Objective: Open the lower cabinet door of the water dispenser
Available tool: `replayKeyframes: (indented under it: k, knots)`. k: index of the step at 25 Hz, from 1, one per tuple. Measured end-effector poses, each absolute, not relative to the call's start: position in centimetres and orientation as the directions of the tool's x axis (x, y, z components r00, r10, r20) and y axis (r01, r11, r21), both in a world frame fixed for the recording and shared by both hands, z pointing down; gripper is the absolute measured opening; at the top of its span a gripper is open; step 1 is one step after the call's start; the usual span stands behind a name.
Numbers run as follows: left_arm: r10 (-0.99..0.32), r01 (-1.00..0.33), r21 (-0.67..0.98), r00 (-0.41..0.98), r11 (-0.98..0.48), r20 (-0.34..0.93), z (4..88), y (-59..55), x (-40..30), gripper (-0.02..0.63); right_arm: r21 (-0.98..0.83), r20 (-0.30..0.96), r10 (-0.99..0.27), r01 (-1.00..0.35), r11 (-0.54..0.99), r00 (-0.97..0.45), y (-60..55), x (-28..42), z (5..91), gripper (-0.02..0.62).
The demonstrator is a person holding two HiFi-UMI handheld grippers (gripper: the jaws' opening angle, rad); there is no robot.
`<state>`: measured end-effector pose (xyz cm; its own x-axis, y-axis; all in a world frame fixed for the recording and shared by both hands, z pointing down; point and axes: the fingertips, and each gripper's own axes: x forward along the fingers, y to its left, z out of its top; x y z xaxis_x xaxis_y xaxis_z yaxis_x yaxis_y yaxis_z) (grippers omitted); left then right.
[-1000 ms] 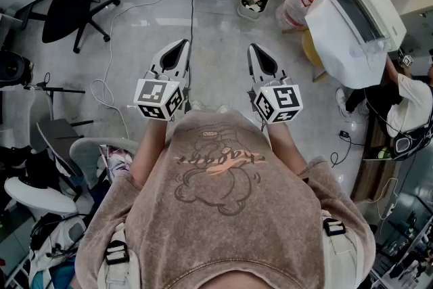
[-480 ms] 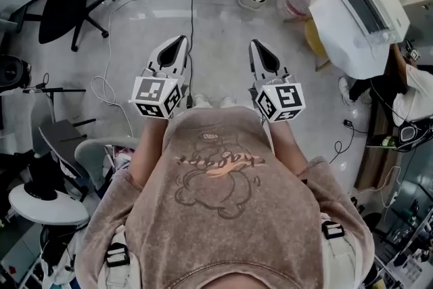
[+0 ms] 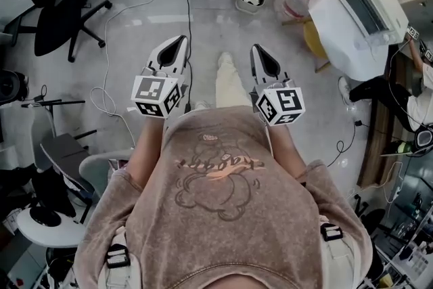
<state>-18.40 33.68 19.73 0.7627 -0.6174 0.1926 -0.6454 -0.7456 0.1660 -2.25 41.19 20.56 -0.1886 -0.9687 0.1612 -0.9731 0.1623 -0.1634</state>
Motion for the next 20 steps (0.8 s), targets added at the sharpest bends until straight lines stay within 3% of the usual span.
replayKeyframes:
  k: [8,20]
  knots:
    - [-0.614,-0.645,0.165,0.763,-0.746,0.202,20.2,27.4,-15.8,0.017,-0.190,0.171,-0.961,-0.964,0.184,-0.217,34.1,-0.4,21.8,0.006]
    - [-0.647,-0.677,0.153,0.734,-0.720,0.207,18.1,13.2,-6.3,0.017,-0.209,0.161,-0.946,-0.946,0.247,-0.283,18.8,8.8,20.0,0.006]
